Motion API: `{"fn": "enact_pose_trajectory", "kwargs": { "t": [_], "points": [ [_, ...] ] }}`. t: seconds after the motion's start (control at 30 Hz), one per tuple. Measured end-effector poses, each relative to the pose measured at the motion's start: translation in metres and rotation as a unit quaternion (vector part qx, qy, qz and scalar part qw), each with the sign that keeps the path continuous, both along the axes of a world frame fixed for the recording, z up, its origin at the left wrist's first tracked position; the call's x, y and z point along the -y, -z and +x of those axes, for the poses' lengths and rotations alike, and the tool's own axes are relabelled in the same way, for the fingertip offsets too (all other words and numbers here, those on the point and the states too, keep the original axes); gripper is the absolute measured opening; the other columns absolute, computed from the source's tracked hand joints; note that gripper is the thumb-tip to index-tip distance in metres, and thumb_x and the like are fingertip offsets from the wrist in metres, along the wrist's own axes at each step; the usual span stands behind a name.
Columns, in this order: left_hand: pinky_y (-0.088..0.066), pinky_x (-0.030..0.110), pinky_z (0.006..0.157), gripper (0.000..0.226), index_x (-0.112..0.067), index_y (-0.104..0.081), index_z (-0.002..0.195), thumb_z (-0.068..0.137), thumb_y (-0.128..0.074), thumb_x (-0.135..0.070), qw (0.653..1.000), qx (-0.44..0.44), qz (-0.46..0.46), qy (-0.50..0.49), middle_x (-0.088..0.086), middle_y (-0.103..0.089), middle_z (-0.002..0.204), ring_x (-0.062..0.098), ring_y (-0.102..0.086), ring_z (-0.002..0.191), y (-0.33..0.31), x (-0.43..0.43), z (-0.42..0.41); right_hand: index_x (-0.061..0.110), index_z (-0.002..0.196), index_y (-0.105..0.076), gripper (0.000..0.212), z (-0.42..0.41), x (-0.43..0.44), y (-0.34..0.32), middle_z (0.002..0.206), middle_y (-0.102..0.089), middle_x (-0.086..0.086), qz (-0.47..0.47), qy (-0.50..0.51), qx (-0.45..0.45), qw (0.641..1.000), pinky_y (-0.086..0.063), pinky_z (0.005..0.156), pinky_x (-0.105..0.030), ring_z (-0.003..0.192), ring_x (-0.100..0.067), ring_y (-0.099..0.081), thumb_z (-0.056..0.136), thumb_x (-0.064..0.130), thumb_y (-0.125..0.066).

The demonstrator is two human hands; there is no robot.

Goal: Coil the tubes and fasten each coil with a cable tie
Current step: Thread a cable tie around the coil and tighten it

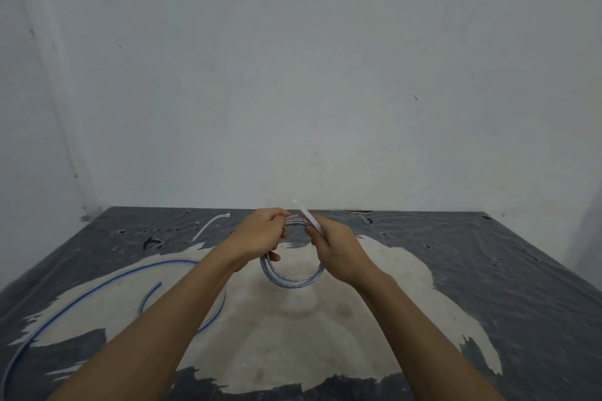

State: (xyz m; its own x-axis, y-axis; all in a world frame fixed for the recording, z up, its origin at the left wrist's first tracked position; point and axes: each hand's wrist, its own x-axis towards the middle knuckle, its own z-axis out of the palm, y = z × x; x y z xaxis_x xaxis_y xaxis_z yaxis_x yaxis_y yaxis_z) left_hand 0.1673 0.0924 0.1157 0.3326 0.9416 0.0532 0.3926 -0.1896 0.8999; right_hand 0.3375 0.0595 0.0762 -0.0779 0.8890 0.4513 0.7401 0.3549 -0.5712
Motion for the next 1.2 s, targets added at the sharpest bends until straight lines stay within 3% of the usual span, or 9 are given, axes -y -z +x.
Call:
{"fn": "enact_pose_trajectory", "kwargs": {
  "t": [0.13, 0.27, 0.43, 0.57, 0.63, 0.73, 0.87, 1.03, 1.2],
  "points": [
    [-0.055, 0.028, 0.056, 0.032, -0.016, -0.067, 0.102, 0.102, -0.035, -0.021, 1.000, -0.009, 0.002, 0.017, 0.006, -0.065, 0.094, 0.015, -0.049, 0.063, 0.001, 0.001, -0.002, 0.023, 0.094, -0.056, 0.013, 0.002, -0.003, 0.002, 0.068, -0.050, 0.009, -0.003, 0.001, 0.006, 1.000, -0.032, 0.055, -0.027, 0.060, -0.010, -0.044, 0.103, 0.021, -0.047],
    [-0.057, 0.028, 0.061, 0.029, -0.009, -0.068, 0.102, 0.102, -0.045, -0.028, 0.998, -0.034, 0.048, 0.039, 0.002, -0.066, 0.088, 0.014, -0.054, 0.061, 0.003, -0.001, -0.004, 0.013, 0.111, -0.069, 0.023, 0.006, -0.007, 0.001, 0.076, -0.065, -0.005, 0.006, 0.005, -0.010, 1.000, -0.043, 0.063, -0.035, 0.067, -0.022, -0.056, 0.102, 0.025, -0.052],
    [-0.058, 0.027, 0.063, 0.024, -0.008, -0.071, 0.100, 0.100, -0.052, -0.021, 0.997, 0.072, 0.028, -0.009, 0.005, -0.066, 0.085, 0.012, -0.052, 0.059, 0.008, -0.005, 0.001, 0.022, 0.106, -0.074, 0.020, 0.004, -0.006, -0.001, 0.083, -0.073, 0.002, 0.006, 0.002, -0.130, 0.992, -0.052, 0.071, -0.028, 0.080, -0.014, -0.068, 0.097, 0.033, -0.060],
    [-0.056, 0.023, 0.055, 0.022, -0.001, -0.070, 0.100, 0.100, -0.052, -0.014, 0.983, 0.169, 0.013, -0.077, 0.004, -0.063, 0.078, 0.009, -0.051, 0.053, 0.009, -0.010, 0.001, 0.008, 0.093, -0.072, 0.025, 0.008, -0.001, 0.001, 0.079, -0.071, 0.000, -0.081, 0.005, -0.207, 0.975, -0.044, 0.062, -0.021, 0.057, 0.004, -0.056, 0.098, 0.030, -0.061],
    [-0.058, 0.025, 0.057, 0.020, -0.002, -0.069, 0.098, 0.100, -0.052, -0.013, 0.979, 0.183, 0.012, -0.090, 0.004, -0.064, 0.078, 0.009, -0.050, 0.051, 0.009, -0.013, 0.001, 0.006, 0.097, -0.070, 0.026, 0.009, 0.001, 0.003, 0.081, -0.069, 0.000, -0.119, 0.004, -0.210, 0.971, -0.037, 0.056, -0.018, 0.048, 0.005, -0.049, 0.099, 0.030, -0.059],
    [-0.059, 0.030, 0.063, 0.021, -0.009, -0.068, 0.087, 0.100, -0.052, -0.014, 0.979, 0.183, 0.009, -0.093, 0.007, -0.063, 0.081, 0.012, -0.052, 0.055, 0.011, -0.013, 0.003, 0.011, 0.106, -0.064, 0.020, 0.005, 0.000, 0.002, 0.081, -0.061, 0.004, -0.138, 0.012, -0.208, 0.968, -0.035, 0.052, -0.016, 0.055, 0.000, -0.047, 0.101, 0.028, -0.054],
    [-0.057, 0.029, 0.065, 0.025, -0.010, -0.064, 0.091, 0.103, -0.045, -0.019, 0.989, 0.136, -0.029, -0.041, 0.003, -0.059, 0.081, 0.016, -0.058, 0.063, 0.004, -0.010, -0.001, 0.017, 0.089, -0.057, 0.021, 0.003, -0.001, 0.001, 0.075, -0.048, 0.006, -0.112, 0.015, -0.251, 0.961, -0.034, 0.057, -0.021, 0.060, -0.008, -0.041, 0.103, 0.031, -0.050],
    [-0.055, 0.031, 0.069, 0.030, -0.006, -0.062, 0.109, 0.105, -0.035, -0.020, 0.999, 0.014, -0.027, 0.014, 0.004, -0.053, 0.086, 0.013, -0.063, 0.065, -0.001, -0.009, -0.007, 0.005, 0.114, -0.060, 0.027, 0.001, 0.001, 0.006, 0.086, -0.051, 0.001, -0.100, 0.000, -0.231, 0.968, -0.041, 0.073, -0.029, 0.082, -0.014, -0.049, 0.106, 0.026, -0.045],
    [-0.057, 0.039, 0.077, 0.030, -0.007, -0.064, 0.103, 0.104, -0.037, -0.020, 0.997, 0.037, -0.071, 0.008, 0.005, -0.053, 0.084, 0.018, -0.059, 0.067, -0.001, -0.009, -0.007, 0.013, 0.087, -0.059, 0.023, 0.007, 0.000, 0.009, 0.071, -0.055, 0.008, -0.084, 0.000, -0.193, 0.978, -0.039, 0.063, -0.022, 0.063, -0.005, -0.048, 0.102, 0.030, -0.053]
  ]
}}
